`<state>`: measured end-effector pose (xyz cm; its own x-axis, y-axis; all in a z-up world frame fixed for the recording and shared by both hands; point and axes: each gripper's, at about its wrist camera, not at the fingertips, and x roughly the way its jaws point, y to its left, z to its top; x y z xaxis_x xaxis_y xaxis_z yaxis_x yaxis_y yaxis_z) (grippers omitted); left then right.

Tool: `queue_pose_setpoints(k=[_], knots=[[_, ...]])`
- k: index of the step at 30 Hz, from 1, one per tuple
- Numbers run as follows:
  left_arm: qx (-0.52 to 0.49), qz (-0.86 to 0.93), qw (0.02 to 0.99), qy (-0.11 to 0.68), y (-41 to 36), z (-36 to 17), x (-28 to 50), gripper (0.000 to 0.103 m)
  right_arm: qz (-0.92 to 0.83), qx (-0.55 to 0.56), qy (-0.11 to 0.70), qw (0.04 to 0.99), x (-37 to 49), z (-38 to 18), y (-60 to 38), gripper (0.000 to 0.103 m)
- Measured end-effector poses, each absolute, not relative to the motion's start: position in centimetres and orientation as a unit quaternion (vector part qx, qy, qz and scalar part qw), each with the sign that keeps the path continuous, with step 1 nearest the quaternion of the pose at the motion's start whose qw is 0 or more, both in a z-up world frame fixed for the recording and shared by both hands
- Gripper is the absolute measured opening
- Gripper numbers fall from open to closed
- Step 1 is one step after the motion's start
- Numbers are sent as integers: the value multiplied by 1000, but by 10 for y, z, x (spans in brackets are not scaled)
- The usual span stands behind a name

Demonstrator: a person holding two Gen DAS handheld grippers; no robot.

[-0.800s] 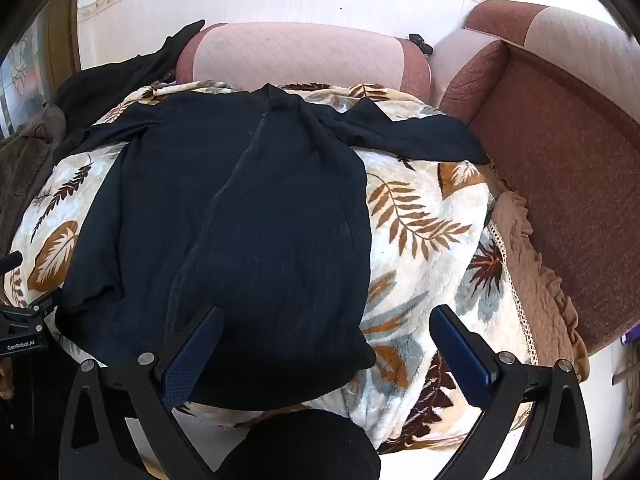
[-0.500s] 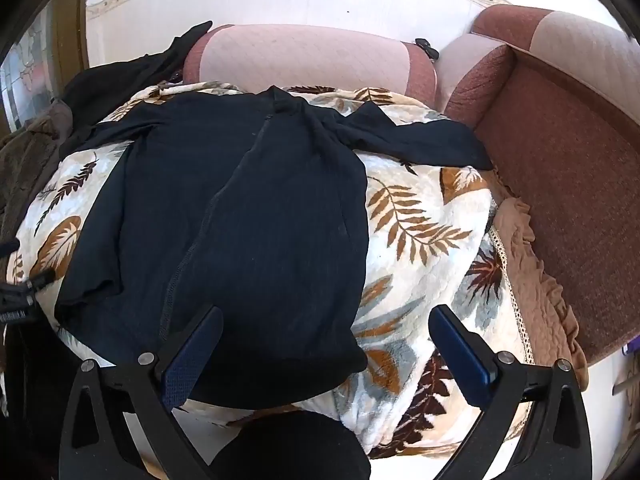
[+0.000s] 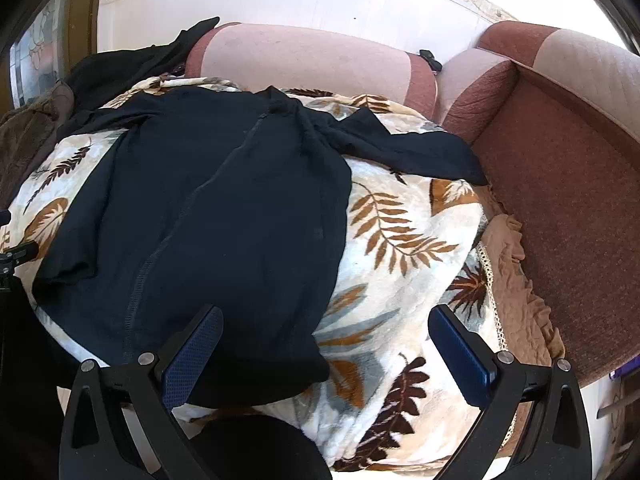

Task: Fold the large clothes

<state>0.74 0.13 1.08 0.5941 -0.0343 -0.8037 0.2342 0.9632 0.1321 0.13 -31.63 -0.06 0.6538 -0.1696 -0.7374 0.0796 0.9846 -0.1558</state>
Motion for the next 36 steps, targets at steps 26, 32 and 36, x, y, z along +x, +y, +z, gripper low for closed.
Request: queue_pose_setpoints(k=[26,32,36], knots=[[109,-91,879,456,-17,6,4,103,-29,27,402,915,3,-13,-324,102],[110,-93,876,460,-17,3,3,103,-26,33,402,915,5,-14,-323,102],[108,-92,876,461,-16,3,3,103,-31,30,401,915,6,-13,-322,102]])
